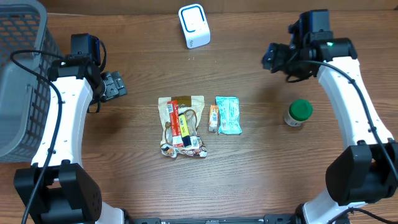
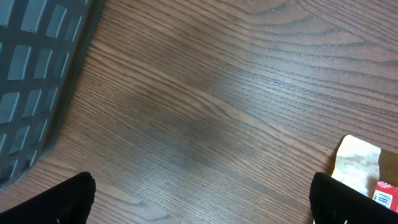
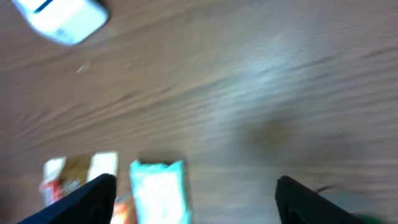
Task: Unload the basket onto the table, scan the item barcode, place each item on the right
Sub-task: 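Move the right gripper over the teal pack and lower it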
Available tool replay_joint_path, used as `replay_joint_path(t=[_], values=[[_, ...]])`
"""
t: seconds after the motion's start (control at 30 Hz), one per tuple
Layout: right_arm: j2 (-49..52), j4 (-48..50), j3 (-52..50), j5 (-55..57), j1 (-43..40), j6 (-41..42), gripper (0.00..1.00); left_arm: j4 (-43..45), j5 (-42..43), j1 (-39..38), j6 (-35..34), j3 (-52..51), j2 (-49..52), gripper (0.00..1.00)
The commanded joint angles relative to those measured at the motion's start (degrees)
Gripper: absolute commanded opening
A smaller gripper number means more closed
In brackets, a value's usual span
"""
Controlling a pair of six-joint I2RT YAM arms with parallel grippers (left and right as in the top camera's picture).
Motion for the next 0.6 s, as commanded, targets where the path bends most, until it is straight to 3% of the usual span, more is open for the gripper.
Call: replay_joint_path(t=[0.0,0.23,0.37,0.57], values=[[0.44,-1.75,-0.57,-4.85,3.06,1.51,0.77,0.07,-0.37,-0.13,1.07,0.79,-0.79,1.00],[0.52,-3.06,-4.35,-4.66,8.87,2.82,0.64,0.07,-0.37,-0.13,1.07,0.79,-0.79,1.00],[0.52,-1.25,-8.22,-4.66,12.33,2.82,0.51,0.09,-0.37,-0.13,1.07,0.79,-0.79,1.00],[0.55,4.07,-15.58,-4.61,15.52,2.80,0.49,0.07,-0.37,-0.13,1.07,0.79,-0.79,1.00]])
